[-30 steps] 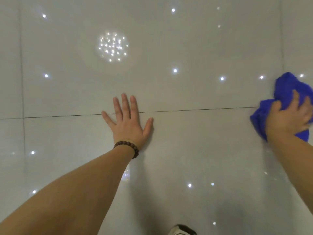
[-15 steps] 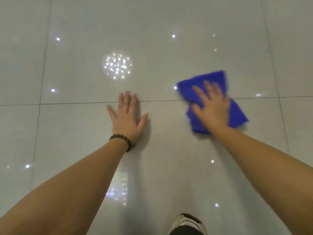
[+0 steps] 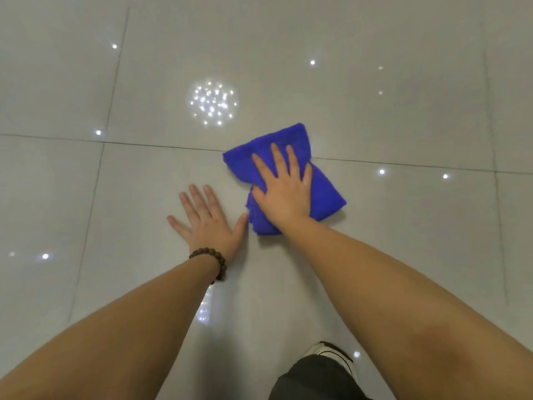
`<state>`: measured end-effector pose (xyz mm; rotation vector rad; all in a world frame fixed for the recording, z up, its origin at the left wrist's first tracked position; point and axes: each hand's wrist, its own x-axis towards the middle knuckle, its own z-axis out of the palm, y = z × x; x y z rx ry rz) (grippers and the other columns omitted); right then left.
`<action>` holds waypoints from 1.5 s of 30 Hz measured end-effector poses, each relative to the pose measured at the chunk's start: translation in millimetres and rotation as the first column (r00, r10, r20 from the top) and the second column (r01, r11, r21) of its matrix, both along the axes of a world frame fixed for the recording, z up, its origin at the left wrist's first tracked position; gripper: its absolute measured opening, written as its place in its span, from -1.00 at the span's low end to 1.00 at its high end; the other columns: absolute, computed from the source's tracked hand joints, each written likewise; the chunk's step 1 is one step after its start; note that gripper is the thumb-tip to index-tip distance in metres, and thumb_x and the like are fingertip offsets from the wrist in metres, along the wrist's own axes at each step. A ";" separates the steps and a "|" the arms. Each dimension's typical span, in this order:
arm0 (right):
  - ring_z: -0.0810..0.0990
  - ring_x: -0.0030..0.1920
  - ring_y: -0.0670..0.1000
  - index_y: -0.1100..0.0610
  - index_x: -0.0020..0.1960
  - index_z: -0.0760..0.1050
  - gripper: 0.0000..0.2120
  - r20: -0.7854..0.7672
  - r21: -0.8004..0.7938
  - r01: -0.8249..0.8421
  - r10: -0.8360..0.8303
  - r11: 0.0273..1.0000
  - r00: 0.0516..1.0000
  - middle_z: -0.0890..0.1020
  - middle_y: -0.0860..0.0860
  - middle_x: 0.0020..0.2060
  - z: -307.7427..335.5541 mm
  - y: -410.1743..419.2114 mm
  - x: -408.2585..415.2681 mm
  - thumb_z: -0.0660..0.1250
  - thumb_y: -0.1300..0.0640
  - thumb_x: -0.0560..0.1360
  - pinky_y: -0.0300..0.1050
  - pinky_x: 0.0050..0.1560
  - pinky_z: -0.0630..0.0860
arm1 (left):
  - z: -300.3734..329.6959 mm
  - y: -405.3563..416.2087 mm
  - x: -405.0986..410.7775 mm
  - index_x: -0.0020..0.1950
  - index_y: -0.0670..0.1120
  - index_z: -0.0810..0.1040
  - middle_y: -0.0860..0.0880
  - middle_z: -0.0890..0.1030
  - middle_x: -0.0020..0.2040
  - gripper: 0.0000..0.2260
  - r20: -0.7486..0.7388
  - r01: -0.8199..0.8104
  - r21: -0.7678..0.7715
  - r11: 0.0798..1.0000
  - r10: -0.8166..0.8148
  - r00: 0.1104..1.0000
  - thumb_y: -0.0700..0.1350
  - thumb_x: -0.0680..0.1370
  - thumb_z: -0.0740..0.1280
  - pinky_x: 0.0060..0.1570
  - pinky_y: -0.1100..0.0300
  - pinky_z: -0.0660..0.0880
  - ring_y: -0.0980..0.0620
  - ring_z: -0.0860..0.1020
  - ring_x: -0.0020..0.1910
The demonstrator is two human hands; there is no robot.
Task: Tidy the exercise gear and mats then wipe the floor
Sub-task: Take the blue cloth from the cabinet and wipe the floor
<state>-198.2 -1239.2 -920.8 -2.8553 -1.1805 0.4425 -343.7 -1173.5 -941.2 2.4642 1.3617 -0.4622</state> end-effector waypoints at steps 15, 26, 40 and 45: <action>-0.10 0.54 0.10 -0.14 0.53 0.04 -0.45 0.002 0.019 0.530 -0.530 0.848 0.848 -0.01 0.00 0.55 4.8 -8.5 56.9 0.05 -0.19 0.58 0.31 0.44 -0.10 | 17.2 89.4 -114.7 0.54 -0.02 -0.35 -0.13 -0.33 0.55 0.04 -0.016 -0.379 0.079 0.922 0.381 0.924 0.61 0.27 -0.23 0.41 -0.35 -0.20 -0.11 -0.33 0.52; 0.08 0.52 0.07 -0.21 0.48 0.16 -0.45 0.068 0.092 -0.586 0.582 0.805 0.810 0.17 -0.05 0.52 -13.0 157.6 -4.5 0.01 -0.26 0.50 0.27 0.42 0.09 | -2.2 108.5 -120.3 0.56 -0.06 -0.25 -0.19 -0.22 0.57 -0.13 0.012 -0.329 0.107 0.938 0.330 0.944 0.48 0.45 -0.20 0.34 -0.44 -0.20 -0.19 -0.29 0.53; -0.08 0.54 0.04 -0.21 0.51 0.05 -0.44 -0.036 0.093 -0.835 0.840 0.543 0.542 0.02 -0.09 0.55 -4.7 298.7 -142.2 0.10 -0.17 0.55 0.18 0.46 -0.15 | -3.3 109.0 -120.0 0.55 -0.15 0.13 -0.23 -0.02 0.57 -0.13 0.028 -0.332 0.074 0.940 0.331 0.943 0.47 0.48 -0.10 0.32 -0.49 -0.03 -0.22 -0.12 0.55; 0.01 0.53 0.04 -0.14 0.50 0.15 -0.46 0.041 0.097 -0.181 0.177 0.979 0.983 0.10 -0.03 0.54 -5.3 284.8 37.2 0.16 -0.07 0.54 0.22 0.44 0.03 | -0.8 109.0 -120.3 0.58 -0.12 -0.08 -0.23 -0.07 0.57 -0.12 0.034 -0.324 0.070 0.944 0.322 0.946 0.47 0.48 -0.13 0.33 -0.49 -0.05 -0.22 -0.15 0.55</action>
